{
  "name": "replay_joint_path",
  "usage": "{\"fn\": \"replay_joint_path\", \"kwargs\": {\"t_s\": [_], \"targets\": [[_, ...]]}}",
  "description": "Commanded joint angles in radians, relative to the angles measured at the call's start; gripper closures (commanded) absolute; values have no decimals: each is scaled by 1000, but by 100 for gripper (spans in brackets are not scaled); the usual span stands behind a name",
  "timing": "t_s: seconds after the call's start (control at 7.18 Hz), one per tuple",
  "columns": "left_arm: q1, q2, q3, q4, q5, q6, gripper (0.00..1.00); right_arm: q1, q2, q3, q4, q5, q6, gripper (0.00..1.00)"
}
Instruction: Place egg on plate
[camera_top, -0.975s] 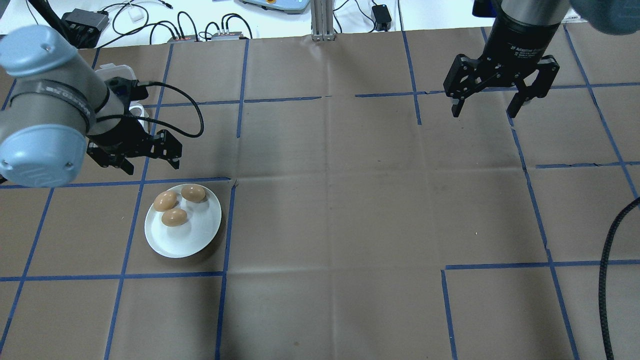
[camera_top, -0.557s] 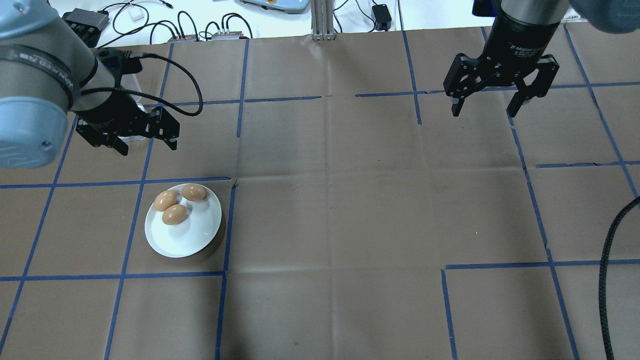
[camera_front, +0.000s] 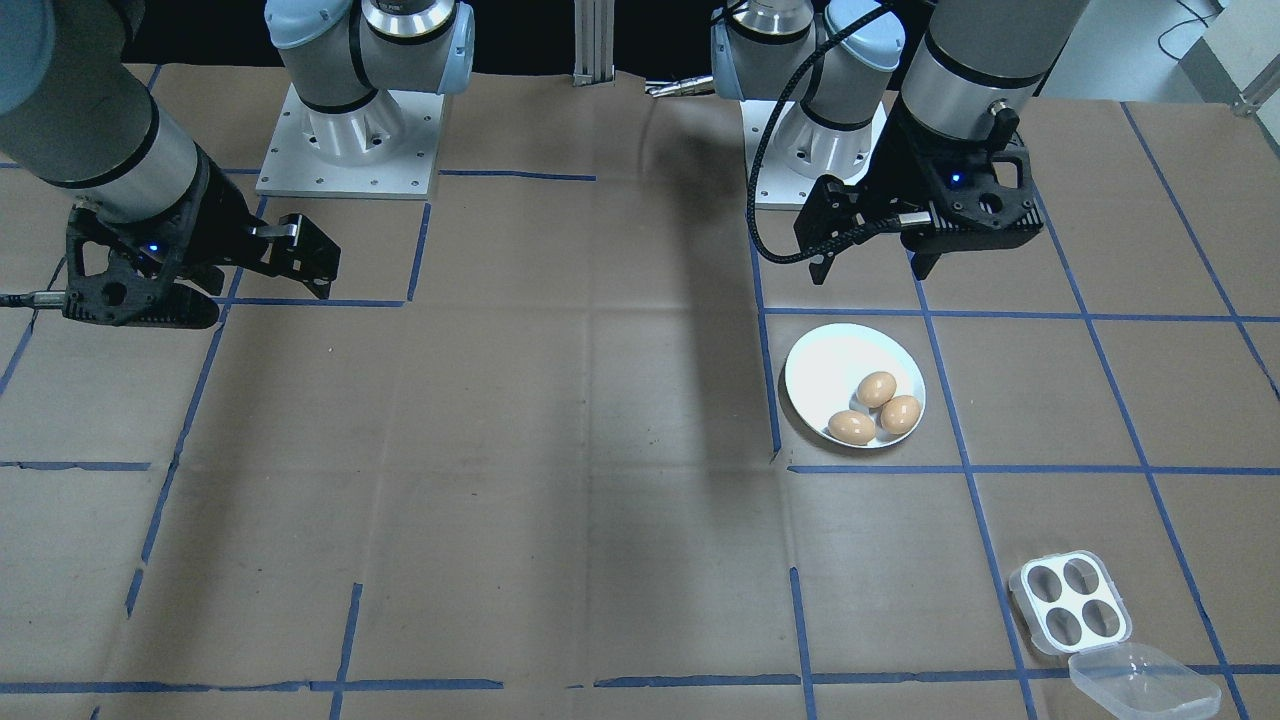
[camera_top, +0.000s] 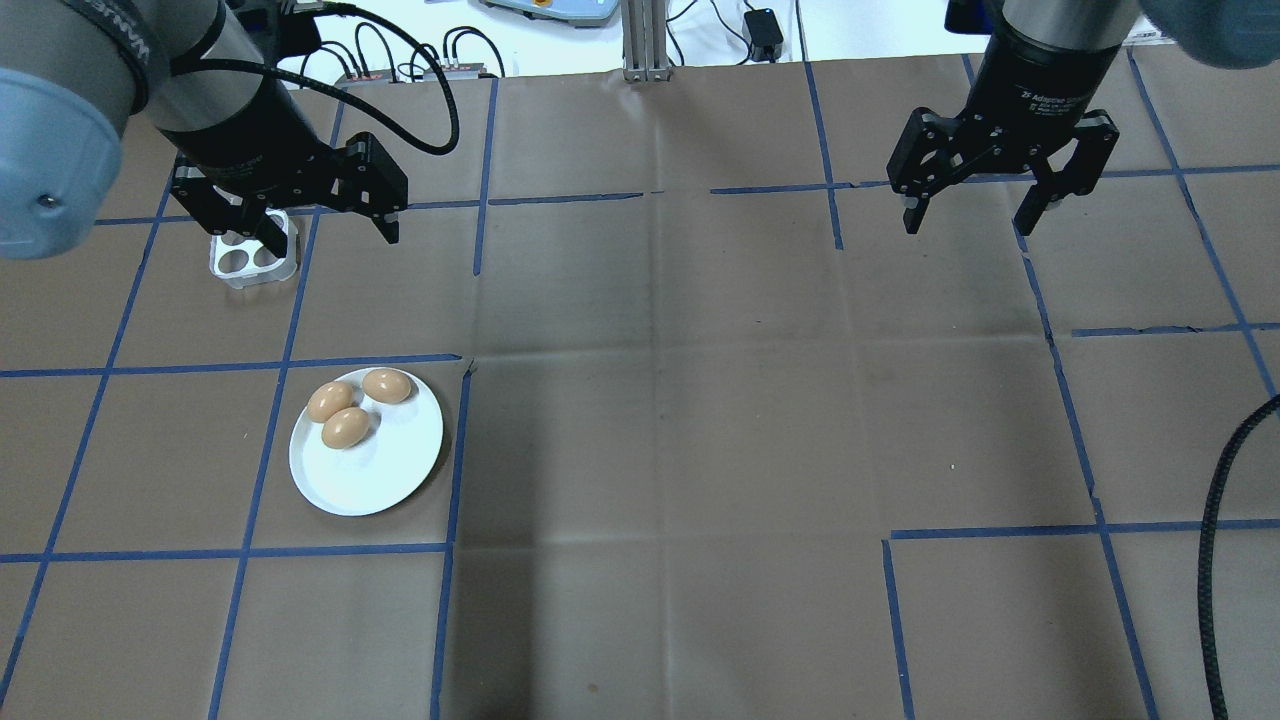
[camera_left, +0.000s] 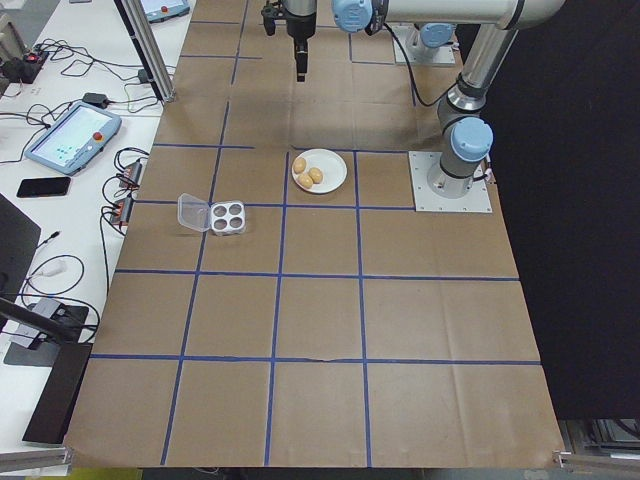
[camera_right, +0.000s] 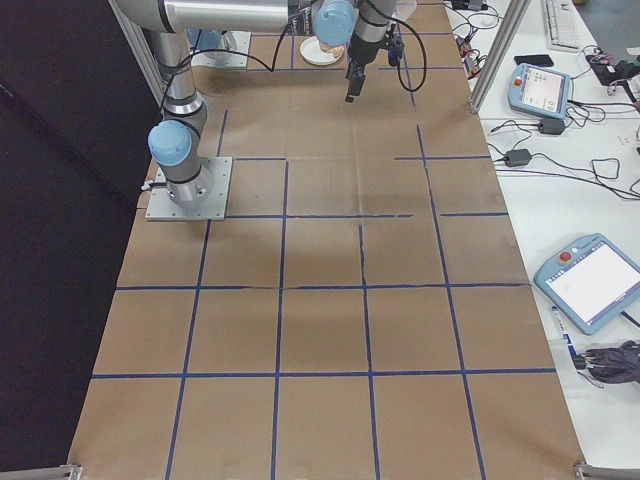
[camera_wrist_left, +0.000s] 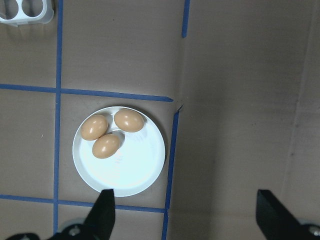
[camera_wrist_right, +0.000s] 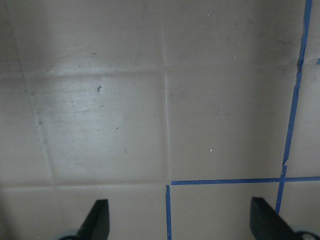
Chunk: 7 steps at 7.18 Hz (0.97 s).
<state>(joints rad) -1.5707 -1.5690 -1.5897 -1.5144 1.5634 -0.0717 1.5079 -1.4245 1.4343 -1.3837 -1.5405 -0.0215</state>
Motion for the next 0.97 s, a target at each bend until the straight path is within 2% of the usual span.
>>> {"fn": "replay_joint_path", "kwargs": {"t_s": [0.0, 0.84], "targets": [[-11, -6, -9, -1, -3, 64, 0, 0, -1, 0, 0, 0, 0, 0], [-9, -6, -7, -15, 0, 85, 0, 0, -1, 0, 0, 0, 0, 0]]}}
